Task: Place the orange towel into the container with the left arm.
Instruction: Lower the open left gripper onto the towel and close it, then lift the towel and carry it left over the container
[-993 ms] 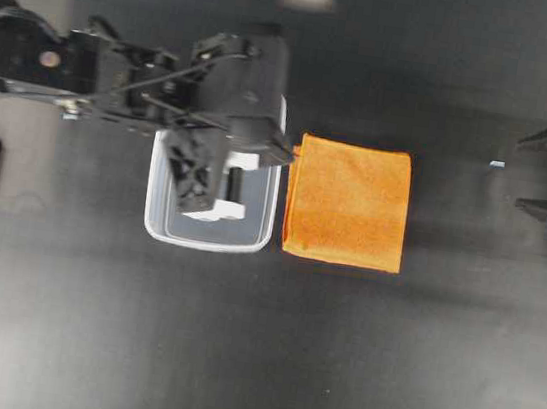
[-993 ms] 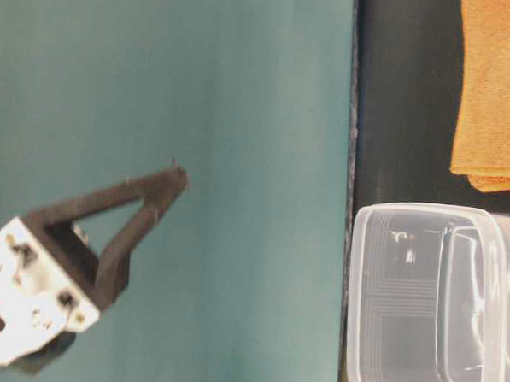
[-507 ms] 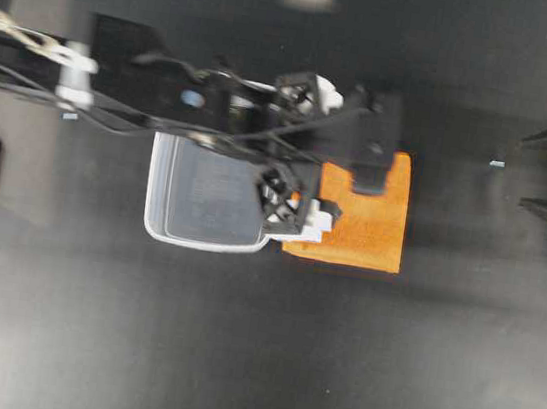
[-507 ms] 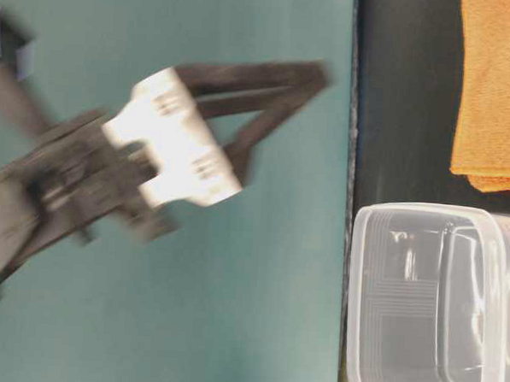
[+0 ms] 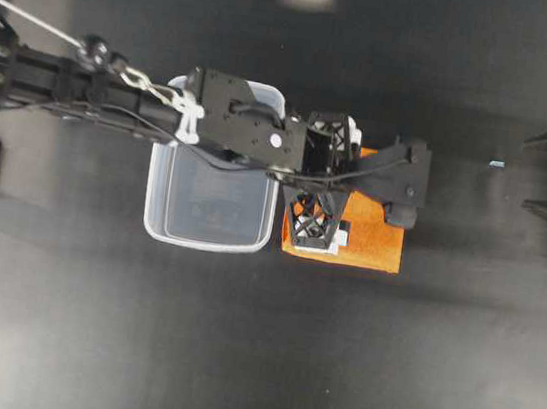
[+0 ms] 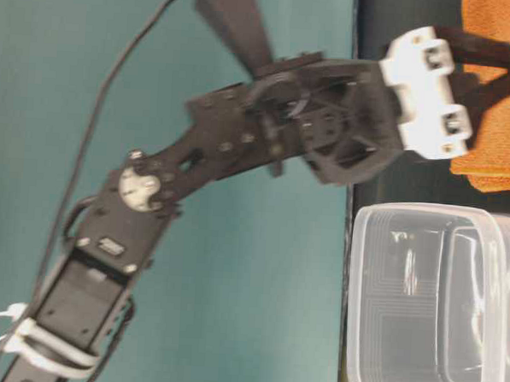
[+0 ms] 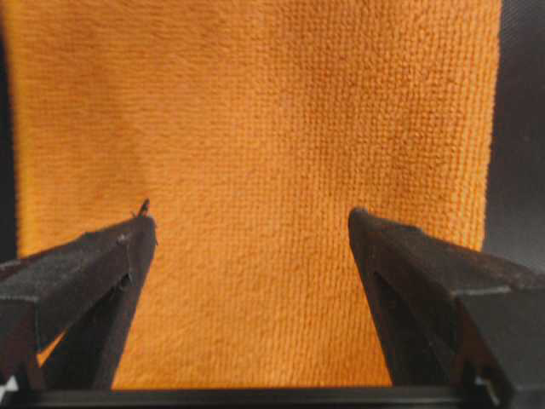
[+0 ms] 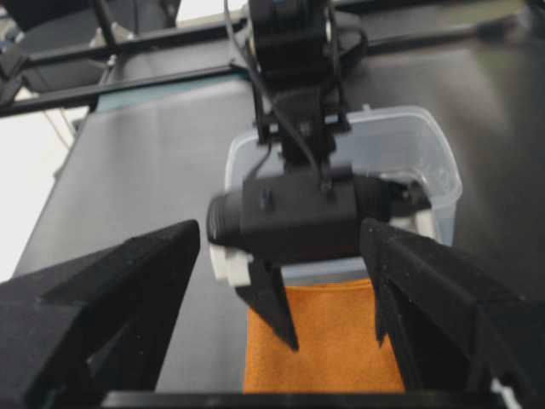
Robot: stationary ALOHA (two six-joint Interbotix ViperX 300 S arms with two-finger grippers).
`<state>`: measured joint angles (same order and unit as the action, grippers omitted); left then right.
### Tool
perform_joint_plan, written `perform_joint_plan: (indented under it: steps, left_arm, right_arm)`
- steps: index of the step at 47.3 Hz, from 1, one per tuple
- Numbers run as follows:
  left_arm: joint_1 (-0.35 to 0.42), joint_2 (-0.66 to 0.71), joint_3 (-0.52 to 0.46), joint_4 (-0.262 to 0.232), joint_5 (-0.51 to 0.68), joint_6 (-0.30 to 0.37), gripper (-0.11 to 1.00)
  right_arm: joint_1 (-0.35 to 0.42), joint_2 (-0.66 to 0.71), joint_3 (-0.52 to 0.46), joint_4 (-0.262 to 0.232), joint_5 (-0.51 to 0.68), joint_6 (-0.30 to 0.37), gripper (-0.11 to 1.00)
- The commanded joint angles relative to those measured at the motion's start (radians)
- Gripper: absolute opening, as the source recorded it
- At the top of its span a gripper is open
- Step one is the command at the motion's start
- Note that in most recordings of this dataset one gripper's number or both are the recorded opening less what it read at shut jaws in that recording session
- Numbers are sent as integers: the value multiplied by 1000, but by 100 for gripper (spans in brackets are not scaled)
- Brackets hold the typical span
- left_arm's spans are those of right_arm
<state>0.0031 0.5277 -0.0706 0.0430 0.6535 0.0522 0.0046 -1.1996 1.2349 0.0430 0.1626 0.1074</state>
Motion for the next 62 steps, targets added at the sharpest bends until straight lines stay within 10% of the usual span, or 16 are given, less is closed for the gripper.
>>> perform_joint_plan:
  steps: [1, 22, 36, 62]
  left_arm:
    - [-2, 12, -12, 3, -3, 2, 88]
    - [-21, 46, 2, 3, 9, -5, 78]
    - [-34, 0, -49, 3, 26, 0, 7]
    - [-20, -364, -38, 3, 310, 2, 6]
  right_arm:
    - [0, 5, -6, -2, -11, 0, 74]
    - [0, -6, -8, -3, -12, -3, 74]
    - [0, -6, -5, -2, -14, -2, 74]
    - [-9, -32, -15, -3, -52, -5, 74]
